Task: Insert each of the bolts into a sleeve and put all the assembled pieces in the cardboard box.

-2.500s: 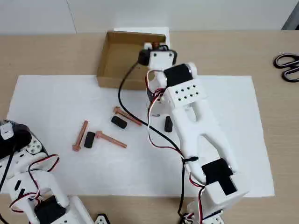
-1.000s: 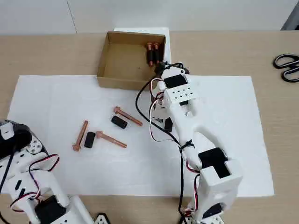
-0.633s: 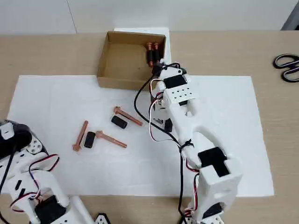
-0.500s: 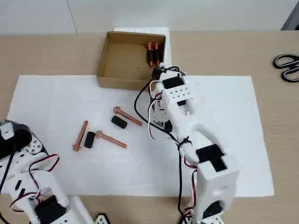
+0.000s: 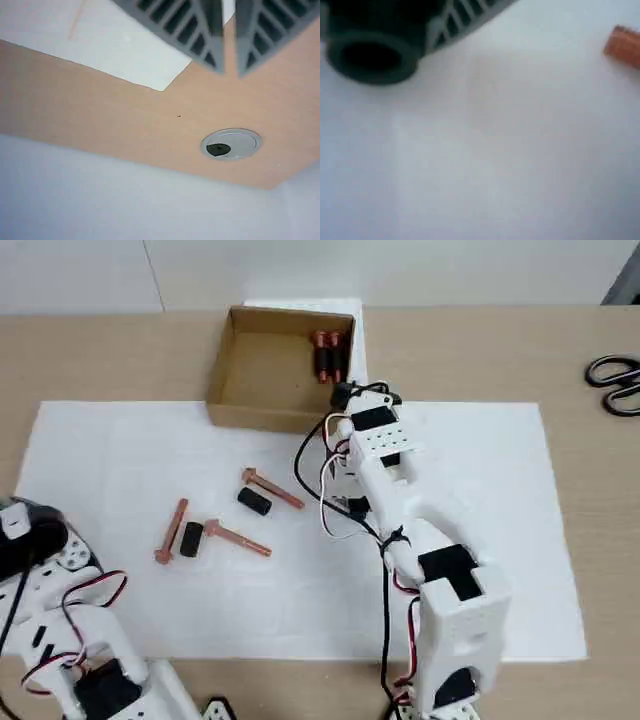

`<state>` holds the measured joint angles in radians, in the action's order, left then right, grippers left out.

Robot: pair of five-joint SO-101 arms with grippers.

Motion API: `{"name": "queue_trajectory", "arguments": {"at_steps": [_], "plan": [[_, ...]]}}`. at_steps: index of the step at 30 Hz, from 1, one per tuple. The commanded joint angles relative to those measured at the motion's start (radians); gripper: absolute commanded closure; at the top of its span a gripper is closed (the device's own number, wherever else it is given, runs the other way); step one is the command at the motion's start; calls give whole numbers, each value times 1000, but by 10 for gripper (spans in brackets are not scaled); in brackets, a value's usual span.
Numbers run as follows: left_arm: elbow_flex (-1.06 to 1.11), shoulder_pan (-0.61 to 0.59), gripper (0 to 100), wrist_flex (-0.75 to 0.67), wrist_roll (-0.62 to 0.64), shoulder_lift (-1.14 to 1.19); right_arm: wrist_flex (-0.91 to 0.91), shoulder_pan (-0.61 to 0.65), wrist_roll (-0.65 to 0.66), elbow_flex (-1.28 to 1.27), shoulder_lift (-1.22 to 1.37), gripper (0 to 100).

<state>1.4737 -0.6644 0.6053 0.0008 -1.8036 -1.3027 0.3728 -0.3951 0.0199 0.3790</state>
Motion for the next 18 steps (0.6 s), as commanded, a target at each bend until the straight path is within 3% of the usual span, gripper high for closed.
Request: {"name": "queue_trajectory", "arguments": {"at_steps": [1, 10, 18], "plan": [[-45, 3, 994, 0, 0, -12, 4, 2, 8, 14, -8, 995], [-67, 32, 994, 3, 2, -12, -269, 2, 11, 186, -147, 995], [-108, 364, 994, 147, 3, -11, -303, 12, 124, 210, -521, 995]]}}
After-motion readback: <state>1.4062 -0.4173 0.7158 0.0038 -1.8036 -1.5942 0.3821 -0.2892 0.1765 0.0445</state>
